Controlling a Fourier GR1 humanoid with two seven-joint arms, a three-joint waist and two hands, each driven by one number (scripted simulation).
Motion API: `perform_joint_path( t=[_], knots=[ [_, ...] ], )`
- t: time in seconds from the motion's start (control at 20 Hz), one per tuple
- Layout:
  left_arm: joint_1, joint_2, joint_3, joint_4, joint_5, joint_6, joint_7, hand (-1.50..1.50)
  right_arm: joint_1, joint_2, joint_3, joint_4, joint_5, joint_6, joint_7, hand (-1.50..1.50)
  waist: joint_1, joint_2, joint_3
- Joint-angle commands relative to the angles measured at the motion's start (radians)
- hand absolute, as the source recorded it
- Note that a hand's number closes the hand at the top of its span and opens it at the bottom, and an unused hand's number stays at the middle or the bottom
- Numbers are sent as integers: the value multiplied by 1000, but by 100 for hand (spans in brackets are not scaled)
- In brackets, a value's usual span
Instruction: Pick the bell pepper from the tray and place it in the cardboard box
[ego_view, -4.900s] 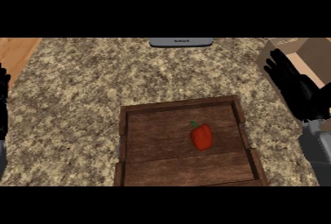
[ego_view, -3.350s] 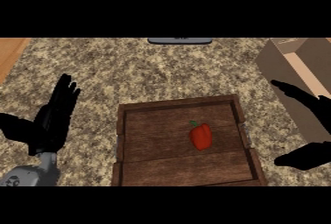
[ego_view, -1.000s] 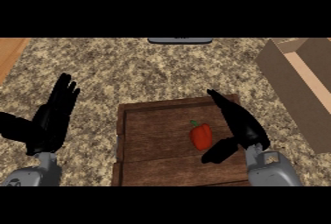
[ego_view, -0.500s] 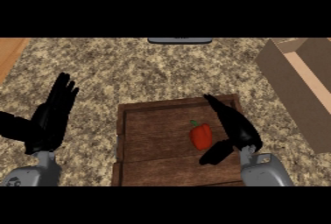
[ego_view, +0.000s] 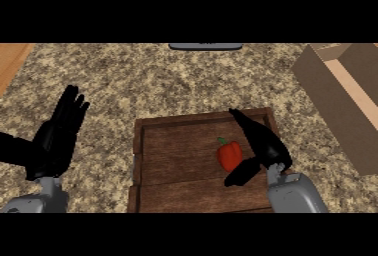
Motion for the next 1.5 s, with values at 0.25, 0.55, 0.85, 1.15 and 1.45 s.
perform_joint_path(
  t=[0.25,0.55,0.85,1.15,1.45],
  knots=[
    [-53,-3,17,-8,-20,12,58,0,52,20,29,46,69,-23,-84,-150,-2,0,0],
    [19,-29,13,47,-24,-27,-68,0,69,46,41,26,93,-74,-85,-150,-1,0,0],
    [-17,-6,55,45,9,-34,-24,0,-14,11,54,89,158,-51,-158,150,0,0,0],
    [45,-32,27,41,-11,-47,-70,0,-23,16,58,135,246,-150,-228,150,1,1,0],
    [-30,-39,5,-35,-36,15,43,0,-100,40,239,200,454,-180,-187,150,8,-1,0]
  ],
)
